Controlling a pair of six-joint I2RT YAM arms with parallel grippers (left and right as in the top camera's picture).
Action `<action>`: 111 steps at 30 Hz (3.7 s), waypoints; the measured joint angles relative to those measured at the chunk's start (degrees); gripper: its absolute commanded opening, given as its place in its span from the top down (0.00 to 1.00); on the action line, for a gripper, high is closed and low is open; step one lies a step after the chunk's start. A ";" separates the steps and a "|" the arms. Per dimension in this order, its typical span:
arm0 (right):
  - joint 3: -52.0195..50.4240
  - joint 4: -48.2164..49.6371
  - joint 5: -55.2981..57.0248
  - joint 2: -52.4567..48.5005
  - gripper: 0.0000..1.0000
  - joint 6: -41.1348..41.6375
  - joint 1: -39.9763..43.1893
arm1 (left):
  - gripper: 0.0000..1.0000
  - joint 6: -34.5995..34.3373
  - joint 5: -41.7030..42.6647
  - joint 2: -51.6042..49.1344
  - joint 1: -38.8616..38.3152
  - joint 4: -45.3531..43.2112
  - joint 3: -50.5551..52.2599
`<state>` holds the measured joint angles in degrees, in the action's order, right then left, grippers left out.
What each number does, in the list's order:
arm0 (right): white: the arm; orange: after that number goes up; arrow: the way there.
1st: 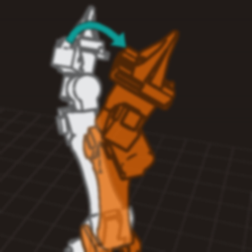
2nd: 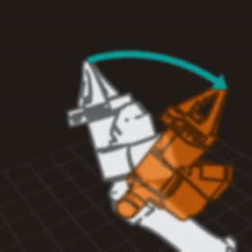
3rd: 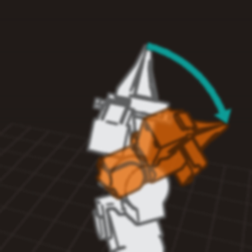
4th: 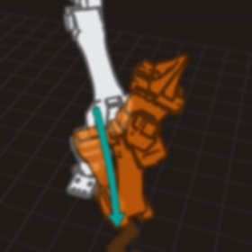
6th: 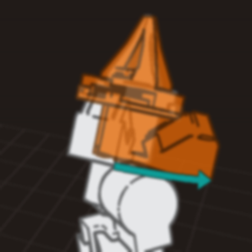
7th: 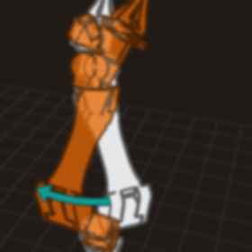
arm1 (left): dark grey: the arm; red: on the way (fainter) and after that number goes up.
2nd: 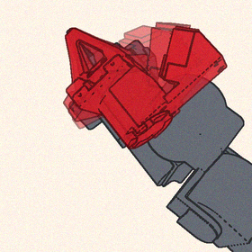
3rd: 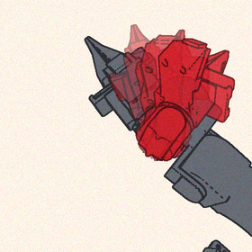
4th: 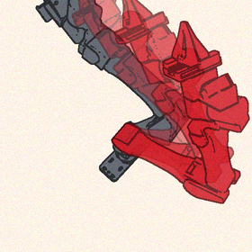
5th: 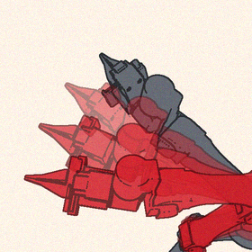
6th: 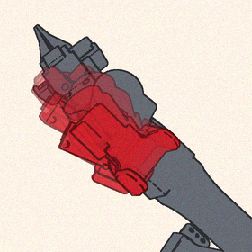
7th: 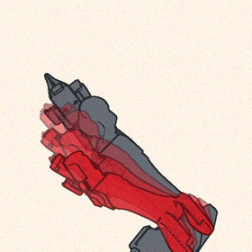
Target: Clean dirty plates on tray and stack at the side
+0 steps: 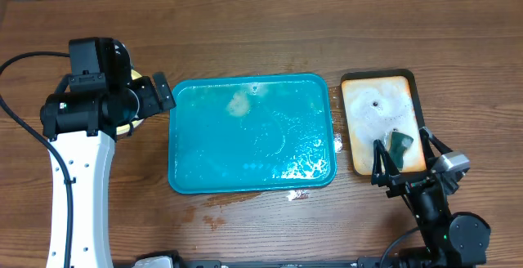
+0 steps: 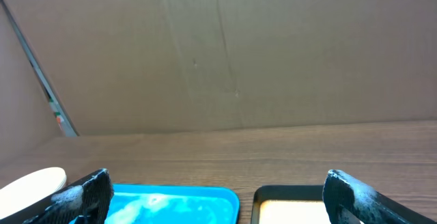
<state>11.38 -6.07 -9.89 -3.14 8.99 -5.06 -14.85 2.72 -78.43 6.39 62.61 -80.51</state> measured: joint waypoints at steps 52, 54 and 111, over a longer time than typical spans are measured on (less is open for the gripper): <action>-10.32 0.94 8.00 2.34 0.00 -0.02 2.45 | 0.01 0.00 0.00 0.00 0.00 0.00 0.00; -10.32 0.94 8.00 2.34 0.00 -0.02 2.45 | 0.00 0.00 0.00 0.00 0.00 0.00 0.00; -10.32 0.92 7.98 2.34 0.00 -0.02 2.45 | 0.00 15.06 0.33 56.87 -8.11 -51.01 41.38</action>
<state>1.06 -5.15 -1.91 -0.80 8.97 -2.61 0.21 3.05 -21.56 -1.72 11.60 -39.13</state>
